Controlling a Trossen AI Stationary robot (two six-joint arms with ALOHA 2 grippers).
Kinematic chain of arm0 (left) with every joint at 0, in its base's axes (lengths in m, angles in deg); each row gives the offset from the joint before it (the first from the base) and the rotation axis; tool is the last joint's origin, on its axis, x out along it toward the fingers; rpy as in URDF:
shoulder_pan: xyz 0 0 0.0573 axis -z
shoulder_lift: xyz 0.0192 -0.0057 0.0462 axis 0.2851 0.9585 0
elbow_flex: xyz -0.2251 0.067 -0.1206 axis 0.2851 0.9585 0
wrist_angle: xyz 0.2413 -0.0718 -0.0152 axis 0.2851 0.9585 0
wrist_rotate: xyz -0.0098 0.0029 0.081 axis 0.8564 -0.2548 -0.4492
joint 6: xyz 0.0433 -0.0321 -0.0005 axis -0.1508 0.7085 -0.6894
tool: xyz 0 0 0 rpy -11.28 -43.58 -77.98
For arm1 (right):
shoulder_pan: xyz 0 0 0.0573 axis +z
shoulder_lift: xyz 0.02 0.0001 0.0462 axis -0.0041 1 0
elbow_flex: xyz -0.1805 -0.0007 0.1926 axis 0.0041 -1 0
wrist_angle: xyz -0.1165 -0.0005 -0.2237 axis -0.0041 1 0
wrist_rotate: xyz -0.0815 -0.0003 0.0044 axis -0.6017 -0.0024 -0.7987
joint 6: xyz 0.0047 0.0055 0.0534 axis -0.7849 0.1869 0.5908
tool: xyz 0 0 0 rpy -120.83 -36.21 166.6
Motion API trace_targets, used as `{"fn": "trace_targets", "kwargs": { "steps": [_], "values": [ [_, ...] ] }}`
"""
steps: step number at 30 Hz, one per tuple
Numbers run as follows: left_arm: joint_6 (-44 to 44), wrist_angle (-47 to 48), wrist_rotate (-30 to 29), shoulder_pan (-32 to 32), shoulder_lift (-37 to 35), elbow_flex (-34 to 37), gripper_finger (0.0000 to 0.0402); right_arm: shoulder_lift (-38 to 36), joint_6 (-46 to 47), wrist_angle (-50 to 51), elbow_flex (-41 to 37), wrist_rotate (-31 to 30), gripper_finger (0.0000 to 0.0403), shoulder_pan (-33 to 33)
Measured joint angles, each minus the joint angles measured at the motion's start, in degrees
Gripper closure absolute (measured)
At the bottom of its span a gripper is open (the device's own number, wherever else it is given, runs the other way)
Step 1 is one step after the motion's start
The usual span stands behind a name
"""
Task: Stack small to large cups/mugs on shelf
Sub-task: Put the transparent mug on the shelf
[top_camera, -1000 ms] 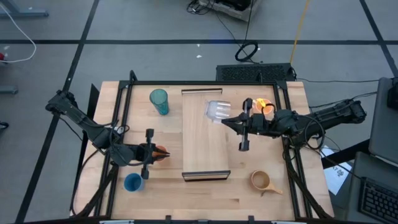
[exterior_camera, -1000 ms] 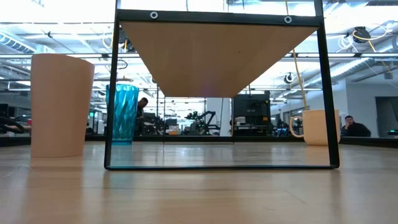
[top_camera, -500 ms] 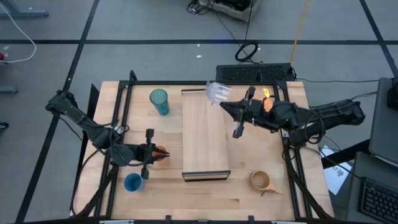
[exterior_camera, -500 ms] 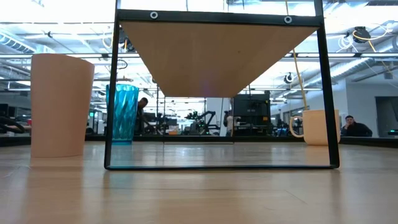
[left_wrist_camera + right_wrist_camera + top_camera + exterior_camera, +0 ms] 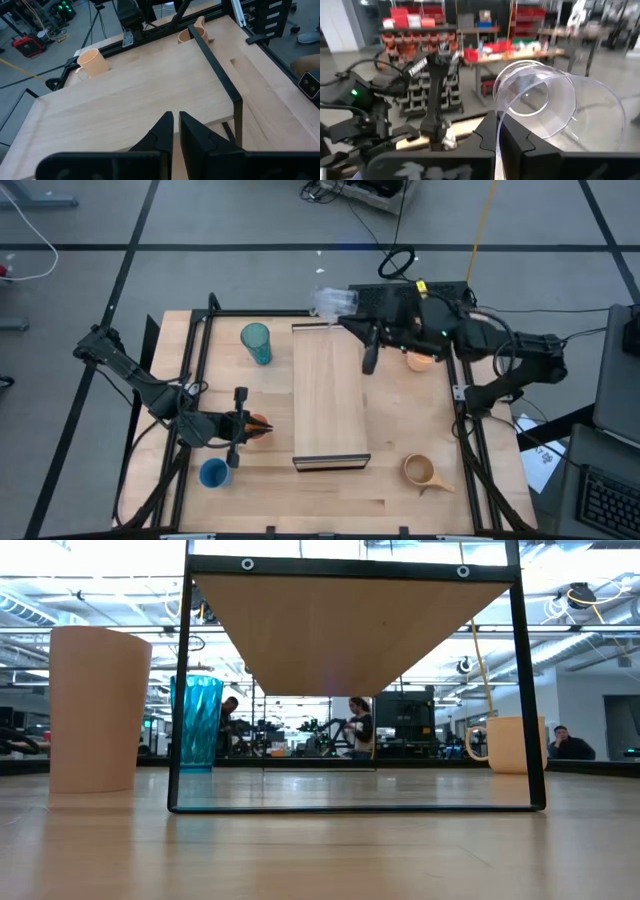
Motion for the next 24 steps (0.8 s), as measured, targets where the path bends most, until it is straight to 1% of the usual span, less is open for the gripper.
{"fn": "trace_targets", "kwargs": {
  "steps": [5,7,10,17,24],
  "values": [
    [0.1,0.0,0.0,0.0,0.0,0.0,0.0369,4.8,4.4,12.1,8.4,4.6,0.0403,-3.4],
    [0.1,0.0,0.0,0.0,0.0,0.0,0.0369,6.5,5.4,16.3,11.3,5.3,0.0403,-4.6],
    [0.1,0.0,0.0,0.0,0.0,0.0,0.0369,9.0,7.4,21.6,15.3,7.9,0.0403,-6.6],
    [0.1,-0.1,0.0,0.0,0.0,0.0,0.0369,14.7,10.5,30.1,23.8,13.5,0.0403,-10.5],
    [0.1,-0.1,0.0,0.0,0.0,0.0,0.0369,18.9,12.3,39.6,28.5,18.1,0.0403,-14.4]
  ]
}}
